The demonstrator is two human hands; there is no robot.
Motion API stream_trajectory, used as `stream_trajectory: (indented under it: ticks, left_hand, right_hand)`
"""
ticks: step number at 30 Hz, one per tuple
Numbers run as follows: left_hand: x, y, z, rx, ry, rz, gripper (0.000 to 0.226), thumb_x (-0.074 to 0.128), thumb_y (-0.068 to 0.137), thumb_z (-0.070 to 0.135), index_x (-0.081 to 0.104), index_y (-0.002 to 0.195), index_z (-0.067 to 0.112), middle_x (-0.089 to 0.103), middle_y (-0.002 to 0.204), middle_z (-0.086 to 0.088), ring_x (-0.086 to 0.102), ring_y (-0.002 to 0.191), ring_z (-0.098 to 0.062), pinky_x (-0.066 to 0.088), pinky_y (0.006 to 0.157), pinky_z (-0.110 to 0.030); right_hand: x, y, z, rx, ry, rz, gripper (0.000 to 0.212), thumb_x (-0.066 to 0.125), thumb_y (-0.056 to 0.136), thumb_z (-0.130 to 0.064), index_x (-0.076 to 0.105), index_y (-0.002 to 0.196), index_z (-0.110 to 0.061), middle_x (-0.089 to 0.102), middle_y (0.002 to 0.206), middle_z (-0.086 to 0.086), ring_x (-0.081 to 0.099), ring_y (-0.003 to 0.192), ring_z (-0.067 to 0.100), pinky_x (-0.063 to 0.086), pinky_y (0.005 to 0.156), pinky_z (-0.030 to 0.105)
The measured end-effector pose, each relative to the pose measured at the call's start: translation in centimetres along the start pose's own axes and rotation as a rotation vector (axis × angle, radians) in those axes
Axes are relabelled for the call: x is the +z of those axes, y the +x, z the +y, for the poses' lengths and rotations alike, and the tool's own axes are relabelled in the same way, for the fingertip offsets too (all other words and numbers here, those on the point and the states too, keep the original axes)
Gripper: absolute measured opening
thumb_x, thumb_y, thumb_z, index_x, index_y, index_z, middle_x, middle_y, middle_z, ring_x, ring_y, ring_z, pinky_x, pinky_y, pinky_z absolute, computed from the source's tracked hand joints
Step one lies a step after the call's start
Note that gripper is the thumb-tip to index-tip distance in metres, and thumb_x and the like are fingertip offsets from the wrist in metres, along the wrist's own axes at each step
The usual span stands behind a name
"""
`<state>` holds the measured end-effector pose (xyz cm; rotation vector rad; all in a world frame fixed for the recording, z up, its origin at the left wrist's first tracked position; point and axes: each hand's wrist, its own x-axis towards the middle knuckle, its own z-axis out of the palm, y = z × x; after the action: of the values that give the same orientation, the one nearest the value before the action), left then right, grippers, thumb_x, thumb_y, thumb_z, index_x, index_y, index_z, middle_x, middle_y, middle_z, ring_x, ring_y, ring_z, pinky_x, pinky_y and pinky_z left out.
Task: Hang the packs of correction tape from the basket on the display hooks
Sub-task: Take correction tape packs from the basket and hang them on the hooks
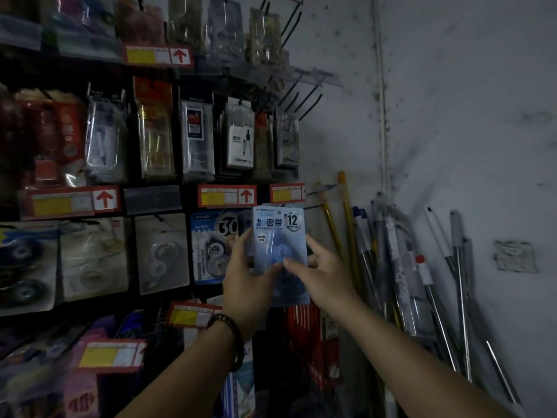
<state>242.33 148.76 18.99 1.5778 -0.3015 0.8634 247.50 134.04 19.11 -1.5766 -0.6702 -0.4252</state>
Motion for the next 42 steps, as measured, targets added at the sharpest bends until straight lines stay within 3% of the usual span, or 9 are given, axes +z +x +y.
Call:
stream_trajectory:
  ticks: [8, 12, 16, 21, 25, 29, 35, 39, 42]
  left_hand:
    - [1.8, 2.1, -1.0, -0.001, 0.166, 0.033, 0.081, 0.082, 0.091, 0.033, 0.035, 0.157, 0.045, 0.055, 0.156, -0.002, 0.064, 0.131, -0.026, 0.062, 0.098, -0.049]
    - [2.2, 3.0, -1.2, 0.035, 0.267, 0.064, 0.084, 0.083, 0.089, 0.031, 0.037, 0.159, 0.039, 0.064, 0.141, -0.012, 0.067, 0.124, -0.031, 0.061, 0.097, -0.053]
    - [2.3, 3.6, -1.0, 0.036, 0.274, 0.054, 0.086, 0.083, 0.090, 0.024, 0.035, 0.160, 0.039, 0.068, 0.129, -0.011, 0.072, 0.108, -0.026, 0.064, 0.090, -0.046]
    - [2.5, 3.8, -0.6, 0.054, 0.279, 0.055, 0.087, 0.082, 0.091, 0.020, 0.033, 0.162, 0.034, 0.071, 0.121, -0.005, 0.067, 0.091, -0.008, 0.060, 0.077, -0.021]
    - [2.3, 4.2, -0.9, 0.021, 0.309, 0.046, 0.089, 0.082, 0.091, 0.025, 0.030, 0.163, 0.034, 0.073, 0.122, -0.006, 0.073, 0.104, -0.015, 0.064, 0.089, -0.037]
    - [1.9, 4.8, -1.4, 0.019, 0.450, 0.027, 0.085, 0.080, 0.091, 0.032, 0.033, 0.162, 0.032, 0.075, 0.125, -0.010, 0.073, 0.109, -0.022, 0.064, 0.091, -0.037]
    - [1.5, 5.4, -0.9, 0.022, 0.694, 0.026, 0.085, 0.077, 0.094, 0.035, 0.031, 0.164, 0.024, 0.074, 0.118, -0.021, 0.073, 0.104, -0.030, 0.056, 0.080, -0.032]
    - [0.4, 5.4, 0.0, -0.001, 0.748, -0.025, 0.076, 0.073, 0.095, 0.024, 0.038, 0.161, 0.027, 0.068, 0.130, -0.014, 0.070, 0.109, -0.029, 0.061, 0.084, -0.035]
    - [-0.6, 4.1, 1.0, -0.023, 0.723, -0.064, 0.047, 0.072, 0.093, 0.022, 0.055, 0.137, 0.021, 0.072, 0.114, -0.005, 0.073, 0.097, -0.022, 0.065, 0.079, -0.032]
  right_hand:
    - [-1.1, 2.0, 0.9, -0.049, -0.035, 0.023, 0.050, 0.069, 0.100, -0.016, 0.054, 0.142, -0.039, 0.074, 0.099, -0.011, 0.072, 0.091, 0.005, 0.059, 0.075, 0.018]
    - [-1.2, 3.4, 1.6, -0.069, -0.044, 0.055, 0.062, 0.067, 0.102, -0.018, 0.042, 0.157, -0.033, 0.069, 0.134, 0.000, 0.068, 0.121, 0.015, 0.058, 0.103, 0.041]
    - [-1.0, 4.2, 2.3, -0.081, -0.061, 0.062, 0.074, 0.066, 0.102, -0.022, 0.027, 0.163, -0.040, 0.055, 0.155, 0.000, 0.057, 0.138, 0.018, 0.053, 0.111, 0.047]
    - [-1.2, 5.5, 2.4, -0.055, -0.090, 0.060, 0.078, 0.066, 0.102, -0.028, 0.021, 0.164, -0.038, 0.056, 0.152, 0.010, 0.055, 0.138, 0.028, 0.051, 0.112, 0.052]
    - [-1.4, 6.2, 2.6, -0.014, -0.152, 0.033, 0.076, 0.065, 0.102, -0.034, 0.023, 0.165, -0.032, 0.063, 0.120, 0.000, 0.059, 0.116, 0.020, 0.056, 0.091, 0.032]
    - [-1.4, 6.5, 2.7, 0.024, -0.189, -0.019, 0.081, 0.067, 0.097, -0.046, 0.023, 0.164, -0.035, 0.051, 0.158, 0.001, 0.057, 0.137, 0.022, 0.053, 0.109, 0.047]
    - [-0.5, 6.8, 1.6, 0.048, -0.304, -0.047, 0.062, 0.064, 0.103, -0.032, 0.038, 0.160, -0.032, 0.060, 0.146, -0.001, 0.064, 0.121, 0.021, 0.052, 0.090, 0.033]
    - [-0.2, 6.2, 1.2, 0.058, -0.359, -0.062, 0.068, 0.066, 0.101, -0.026, 0.034, 0.161, -0.028, 0.053, 0.152, -0.002, 0.057, 0.134, 0.022, 0.047, 0.103, 0.031]
    - [-0.1, 4.9, 1.3, 0.031, -0.403, -0.054, 0.064, 0.067, 0.099, -0.031, 0.040, 0.156, -0.039, 0.064, 0.140, -0.001, 0.067, 0.115, 0.015, 0.059, 0.096, 0.039]
